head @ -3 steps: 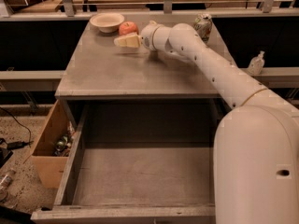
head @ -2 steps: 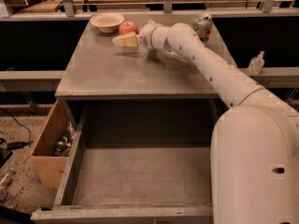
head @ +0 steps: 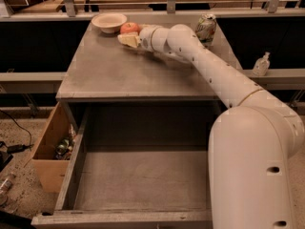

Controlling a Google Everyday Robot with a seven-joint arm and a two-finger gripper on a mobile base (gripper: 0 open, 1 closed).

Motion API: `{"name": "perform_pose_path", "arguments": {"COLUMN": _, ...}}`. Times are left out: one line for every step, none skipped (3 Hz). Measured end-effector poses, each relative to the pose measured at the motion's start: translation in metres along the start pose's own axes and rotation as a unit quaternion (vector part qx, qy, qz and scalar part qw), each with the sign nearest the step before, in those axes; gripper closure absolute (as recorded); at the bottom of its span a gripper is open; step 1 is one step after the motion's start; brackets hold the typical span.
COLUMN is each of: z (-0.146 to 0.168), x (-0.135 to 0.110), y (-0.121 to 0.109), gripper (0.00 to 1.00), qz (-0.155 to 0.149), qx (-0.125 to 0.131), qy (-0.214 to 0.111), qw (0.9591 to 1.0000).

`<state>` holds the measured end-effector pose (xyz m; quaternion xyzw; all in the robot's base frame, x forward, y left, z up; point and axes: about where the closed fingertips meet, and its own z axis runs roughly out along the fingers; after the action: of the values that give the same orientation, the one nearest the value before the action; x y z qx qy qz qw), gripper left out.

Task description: Place apple into top drawer

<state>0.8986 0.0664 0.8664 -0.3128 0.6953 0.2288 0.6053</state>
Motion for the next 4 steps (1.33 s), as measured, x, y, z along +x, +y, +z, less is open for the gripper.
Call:
{"name": "perform_pose_path", "arguments": {"z": 0.0062, "x": 0.0019, "y": 0.0014, "gripper": 0.64, "qz": -0.003, "qx": 0.001, "qy": 0.005, "qw": 1.0000}}
{"name": "perform_pose_path", "arguments": {"z": 0.0086, "x": 0.0028, "y": 0.0046, "gripper": 0.95, "qz": -0.002, "qx": -0.002, "qy": 0.005, "qw": 1.0000}}
{"name": "perform_pose_path", "arguments": {"z": 0.0097, "x": 0.0032, "y": 0.0058, "gripper": 1.00, "qz": -0.002, "qx": -0.003, "qy": 0.006, "qw": 1.0000}}
{"name": "perform_pose_path", "arguments": {"z": 0.0019, "x": -0.0068, "y": 0.0038, "gripper": 1.00, "qz": -0.012, "qx": 0.004, "qy": 0.004, "qw": 0.9999}}
